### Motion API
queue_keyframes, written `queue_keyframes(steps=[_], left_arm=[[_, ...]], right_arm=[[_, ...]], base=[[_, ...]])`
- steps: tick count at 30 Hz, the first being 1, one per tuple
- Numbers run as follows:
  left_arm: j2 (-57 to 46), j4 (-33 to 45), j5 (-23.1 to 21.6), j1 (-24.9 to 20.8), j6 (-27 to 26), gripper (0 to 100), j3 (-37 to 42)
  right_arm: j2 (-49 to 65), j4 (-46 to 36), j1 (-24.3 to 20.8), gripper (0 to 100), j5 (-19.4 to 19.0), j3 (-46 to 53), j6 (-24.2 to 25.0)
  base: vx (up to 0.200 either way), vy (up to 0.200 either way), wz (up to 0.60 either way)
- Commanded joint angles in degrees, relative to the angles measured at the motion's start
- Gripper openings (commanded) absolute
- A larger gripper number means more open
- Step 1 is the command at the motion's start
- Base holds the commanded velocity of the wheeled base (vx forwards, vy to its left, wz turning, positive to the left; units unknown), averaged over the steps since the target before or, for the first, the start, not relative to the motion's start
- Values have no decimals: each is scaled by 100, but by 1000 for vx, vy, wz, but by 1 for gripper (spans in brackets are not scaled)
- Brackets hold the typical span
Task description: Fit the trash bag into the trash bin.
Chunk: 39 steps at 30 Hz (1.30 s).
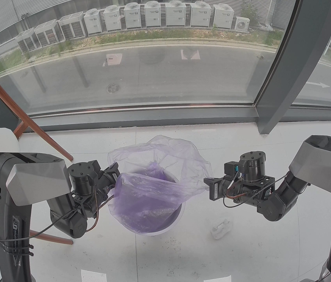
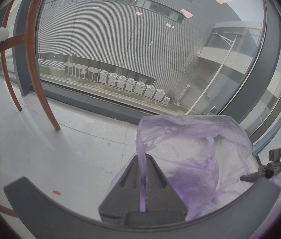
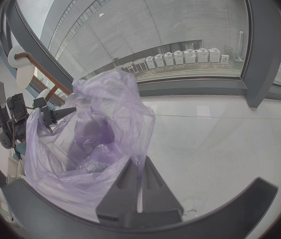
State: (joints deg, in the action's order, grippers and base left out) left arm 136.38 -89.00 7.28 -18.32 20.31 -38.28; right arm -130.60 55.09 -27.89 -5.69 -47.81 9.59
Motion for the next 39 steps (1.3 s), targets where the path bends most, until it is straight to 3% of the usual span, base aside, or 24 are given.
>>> queue_keyframes(steps=[1,6,16,27,39], left_arm=[[-428,-100,-156,30,-89,0,523],[-366,32,-183,206,-89,0,295],[-542,2133,-200,382,-89,0,-874],[-463,3741,-200,663,-291,0,-2254],[-50,4084,-543,1085,-1091,0,-2448]], right_arm=[[-159,-16,-6,0,-20,299,16],[-511,-16,56,0,-20,-167,43],[-686,-763,223,0,-28,-1485,587],[-950,-1844,460,0,-20,-2575,904],[-1354,-2318,407,0,-20,-2944,842]], base=[[0,0,0],[0,0,0],[0,0,0],[0,0,0],[0,0,0]])
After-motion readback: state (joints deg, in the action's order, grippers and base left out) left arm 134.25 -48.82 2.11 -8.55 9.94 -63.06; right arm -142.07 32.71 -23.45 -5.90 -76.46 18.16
